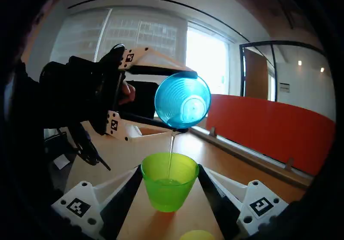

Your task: Pour water

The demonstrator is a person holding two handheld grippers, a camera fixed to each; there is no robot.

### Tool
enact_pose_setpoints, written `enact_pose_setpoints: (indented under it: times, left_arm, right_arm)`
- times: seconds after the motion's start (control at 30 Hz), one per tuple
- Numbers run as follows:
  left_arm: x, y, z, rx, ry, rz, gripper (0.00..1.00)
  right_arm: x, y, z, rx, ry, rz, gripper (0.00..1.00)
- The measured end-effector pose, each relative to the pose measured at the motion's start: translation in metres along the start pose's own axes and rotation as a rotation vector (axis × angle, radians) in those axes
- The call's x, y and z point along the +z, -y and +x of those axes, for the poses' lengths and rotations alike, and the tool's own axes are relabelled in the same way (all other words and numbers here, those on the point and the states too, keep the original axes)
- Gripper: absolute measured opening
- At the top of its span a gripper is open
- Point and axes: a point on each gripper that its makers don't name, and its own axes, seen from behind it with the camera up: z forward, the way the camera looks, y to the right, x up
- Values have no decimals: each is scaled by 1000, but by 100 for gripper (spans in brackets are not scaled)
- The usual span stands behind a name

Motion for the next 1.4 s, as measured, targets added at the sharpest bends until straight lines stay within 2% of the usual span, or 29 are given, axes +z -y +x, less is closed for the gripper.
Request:
enact_pose_setpoints:
  times: [1.4]
  left_arm:
    - [1, 8, 4, 102, -3, 2, 87]
  right_arm:
    - [0, -2, 2, -6, 1, -3, 94]
